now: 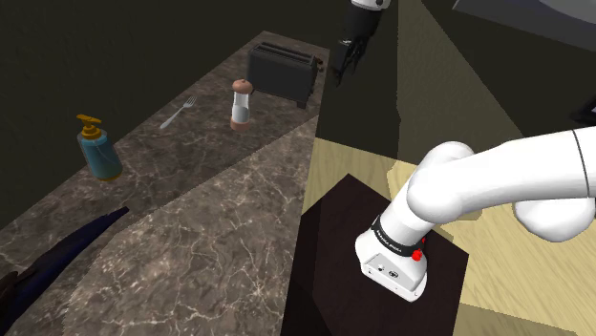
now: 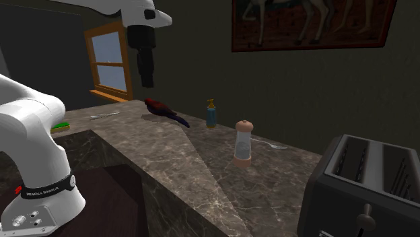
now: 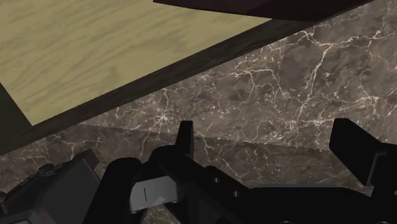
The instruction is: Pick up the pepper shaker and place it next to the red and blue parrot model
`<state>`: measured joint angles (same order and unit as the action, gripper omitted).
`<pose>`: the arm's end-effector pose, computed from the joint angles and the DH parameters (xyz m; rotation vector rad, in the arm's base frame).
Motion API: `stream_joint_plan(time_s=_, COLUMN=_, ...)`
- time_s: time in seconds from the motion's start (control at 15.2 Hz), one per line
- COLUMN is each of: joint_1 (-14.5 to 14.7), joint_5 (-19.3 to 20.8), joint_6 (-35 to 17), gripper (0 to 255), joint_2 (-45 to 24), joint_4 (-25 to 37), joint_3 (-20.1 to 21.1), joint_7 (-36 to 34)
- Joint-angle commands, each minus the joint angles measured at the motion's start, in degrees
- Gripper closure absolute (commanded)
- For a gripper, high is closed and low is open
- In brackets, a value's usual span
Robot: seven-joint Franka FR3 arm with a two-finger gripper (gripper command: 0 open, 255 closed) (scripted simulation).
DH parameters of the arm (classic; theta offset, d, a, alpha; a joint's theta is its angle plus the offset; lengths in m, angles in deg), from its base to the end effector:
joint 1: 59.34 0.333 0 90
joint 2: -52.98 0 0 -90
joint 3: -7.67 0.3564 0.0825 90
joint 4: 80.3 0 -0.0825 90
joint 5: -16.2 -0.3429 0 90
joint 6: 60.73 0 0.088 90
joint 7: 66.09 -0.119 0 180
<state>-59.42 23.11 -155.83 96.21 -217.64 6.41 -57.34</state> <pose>0.2537 -0.0216 0.5900 3.0274 0.2197 0.0125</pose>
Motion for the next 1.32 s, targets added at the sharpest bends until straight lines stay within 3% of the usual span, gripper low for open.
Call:
stream_joint_plan(time_s=0.0, joint_1=0.0, joint_5=0.0, joint_6=0.0, gripper=0, joint_2=0.0, joint_4=0.0, joint_3=0.0, joint_7=0.0)
stream_joint_plan(time_s=0.66, joint_1=1.4, joint_5=-4.7, joint_6=-12.3, gripper=0, joint_2=-22.5, joint_4=10.0, joint_3=-4.4, joint_7=4.1)
stream_joint_plan(time_s=1.25, joint_1=2.2, joint_5=-12.5, joint_6=-16.7, gripper=0, joint_2=-43.3, joint_4=25.5, joint_3=-6.8, joint_7=10.0)
